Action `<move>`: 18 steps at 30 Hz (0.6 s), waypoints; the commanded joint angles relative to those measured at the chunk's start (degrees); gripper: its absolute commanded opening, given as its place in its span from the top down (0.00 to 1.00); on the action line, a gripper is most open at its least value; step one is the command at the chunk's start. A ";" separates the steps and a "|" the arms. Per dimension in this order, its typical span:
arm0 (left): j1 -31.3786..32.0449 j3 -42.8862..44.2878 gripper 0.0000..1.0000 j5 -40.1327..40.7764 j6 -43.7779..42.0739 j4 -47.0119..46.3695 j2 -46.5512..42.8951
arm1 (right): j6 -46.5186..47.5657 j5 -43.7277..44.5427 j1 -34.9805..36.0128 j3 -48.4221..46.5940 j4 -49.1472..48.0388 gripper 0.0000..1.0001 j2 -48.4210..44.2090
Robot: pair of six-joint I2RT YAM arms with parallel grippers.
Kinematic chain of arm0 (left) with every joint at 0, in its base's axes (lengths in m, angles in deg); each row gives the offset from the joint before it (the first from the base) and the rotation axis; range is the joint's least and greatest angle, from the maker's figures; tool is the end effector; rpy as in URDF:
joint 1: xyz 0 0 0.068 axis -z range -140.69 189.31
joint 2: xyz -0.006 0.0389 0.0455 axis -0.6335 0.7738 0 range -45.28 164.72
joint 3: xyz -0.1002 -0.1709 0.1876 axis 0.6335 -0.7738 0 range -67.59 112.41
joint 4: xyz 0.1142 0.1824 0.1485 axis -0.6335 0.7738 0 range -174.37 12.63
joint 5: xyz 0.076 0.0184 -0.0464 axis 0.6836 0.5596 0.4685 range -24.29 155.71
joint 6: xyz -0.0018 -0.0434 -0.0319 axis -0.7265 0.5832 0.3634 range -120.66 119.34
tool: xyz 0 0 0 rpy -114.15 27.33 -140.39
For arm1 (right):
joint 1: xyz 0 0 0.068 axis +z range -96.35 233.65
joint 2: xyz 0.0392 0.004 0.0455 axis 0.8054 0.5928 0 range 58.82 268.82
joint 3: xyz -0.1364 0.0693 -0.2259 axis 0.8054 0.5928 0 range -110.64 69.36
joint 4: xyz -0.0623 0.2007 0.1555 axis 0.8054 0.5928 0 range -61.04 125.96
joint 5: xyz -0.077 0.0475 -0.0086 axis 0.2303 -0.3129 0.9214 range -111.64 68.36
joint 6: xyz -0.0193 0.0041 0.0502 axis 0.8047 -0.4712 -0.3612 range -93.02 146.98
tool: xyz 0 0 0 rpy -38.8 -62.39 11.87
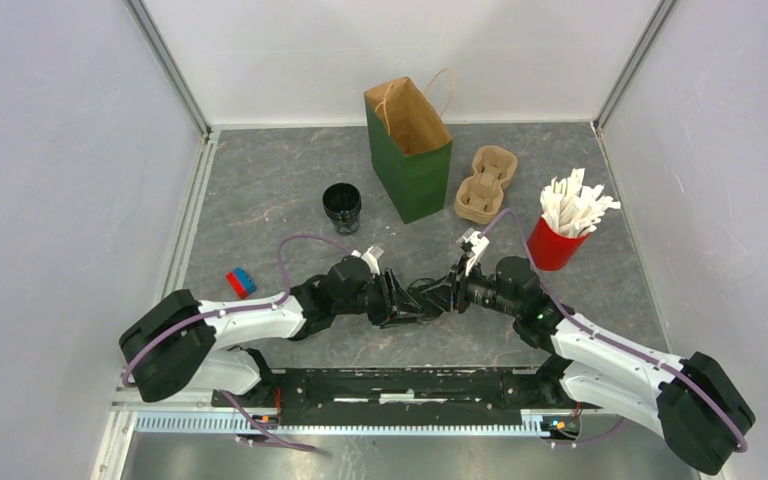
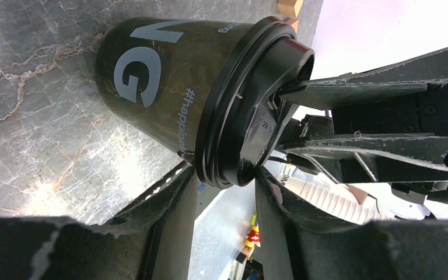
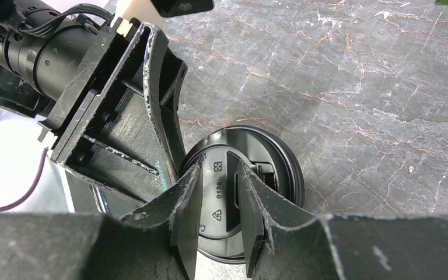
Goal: Pack the takeout coffee
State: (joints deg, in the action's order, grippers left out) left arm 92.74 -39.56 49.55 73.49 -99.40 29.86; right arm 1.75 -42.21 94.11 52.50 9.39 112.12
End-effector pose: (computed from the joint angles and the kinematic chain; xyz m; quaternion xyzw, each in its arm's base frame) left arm 0.1438 -0.2104 0.1726 -0.0888 0.8644 -0.4844 0.1013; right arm 0.1421 0.1378 0.1968 -0.2101 0.7692 0.4384 0.4146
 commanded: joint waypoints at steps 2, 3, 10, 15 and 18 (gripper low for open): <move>0.13 -0.29 0.53 5.11 -2.30 6.76 1.14 | 1.25 2.10 0.31 2.57 2.37 0.65 1.24; 0.11 -0.35 0.54 5.26 -2.47 6.76 1.39 | 1.37 2.24 0.28 2.66 2.43 0.65 1.36; 0.11 0.52 0.55 7.15 -3.98 10.30 0.69 | 2.02 2.82 0.26 2.54 3.12 0.65 2.08; -0.08 3.62 0.55 11.67 -7.56 18.76 -2.19 | 1.60 3.25 0.24 1.68 4.01 0.64 1.63; -0.24 5.35 0.54 13.72 -9.61 21.96 -3.46 | 0.53 2.57 0.28 1.81 3.53 0.63 1.35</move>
State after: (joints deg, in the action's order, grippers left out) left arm 92.78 -35.95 55.43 70.56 -89.92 27.41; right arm 2.32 -41.23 94.16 53.37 7.18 112.88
